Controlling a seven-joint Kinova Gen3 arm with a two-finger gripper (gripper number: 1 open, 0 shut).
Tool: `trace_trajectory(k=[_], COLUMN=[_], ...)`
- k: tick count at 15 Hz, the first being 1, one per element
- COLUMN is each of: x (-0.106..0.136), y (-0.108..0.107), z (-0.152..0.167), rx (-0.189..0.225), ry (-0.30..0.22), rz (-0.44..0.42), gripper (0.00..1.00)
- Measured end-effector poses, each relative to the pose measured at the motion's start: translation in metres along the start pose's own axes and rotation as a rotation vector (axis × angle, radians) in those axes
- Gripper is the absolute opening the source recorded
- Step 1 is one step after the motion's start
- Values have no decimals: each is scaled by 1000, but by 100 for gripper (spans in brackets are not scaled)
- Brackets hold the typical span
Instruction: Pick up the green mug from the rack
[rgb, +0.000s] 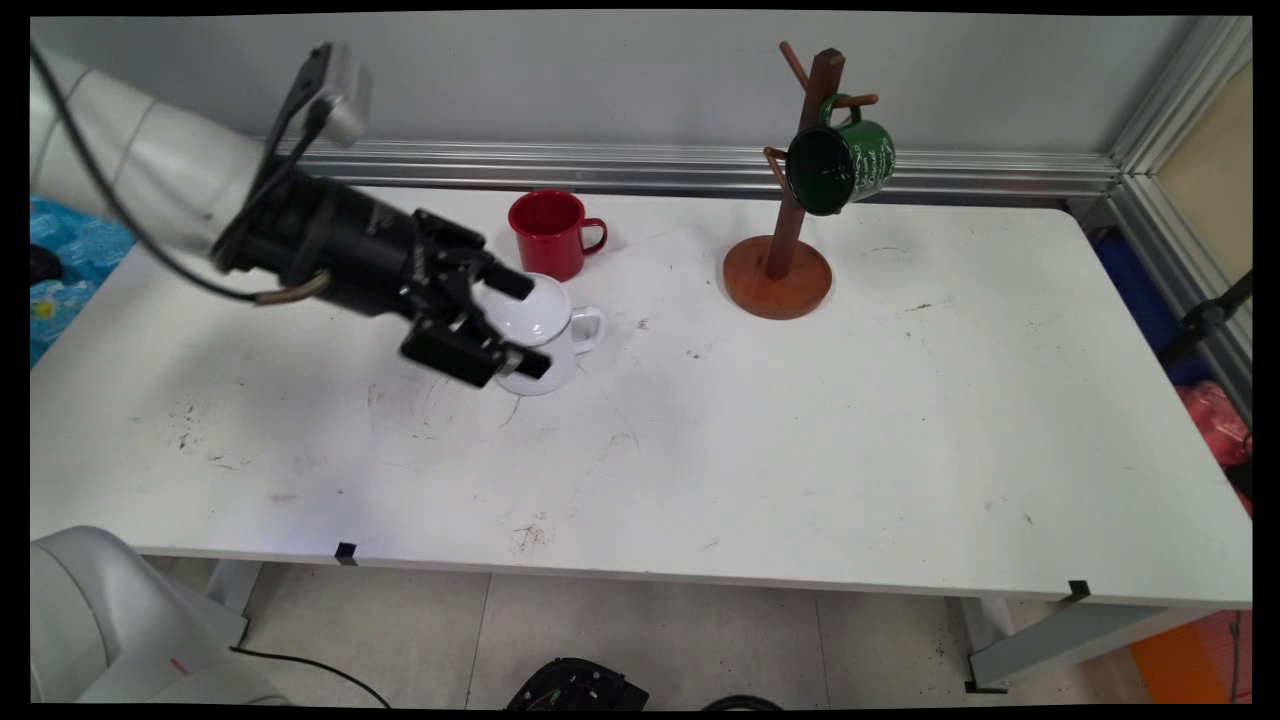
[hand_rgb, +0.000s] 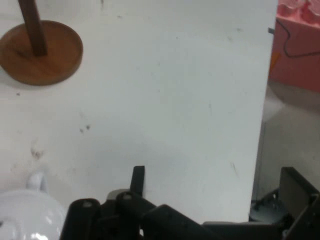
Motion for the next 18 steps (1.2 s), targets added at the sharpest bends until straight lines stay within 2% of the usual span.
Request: trace_trajectory(k=[18], x=[91], y=[-18], z=[89], rx=[85], ry=[111], rz=[-162], gripper=[100])
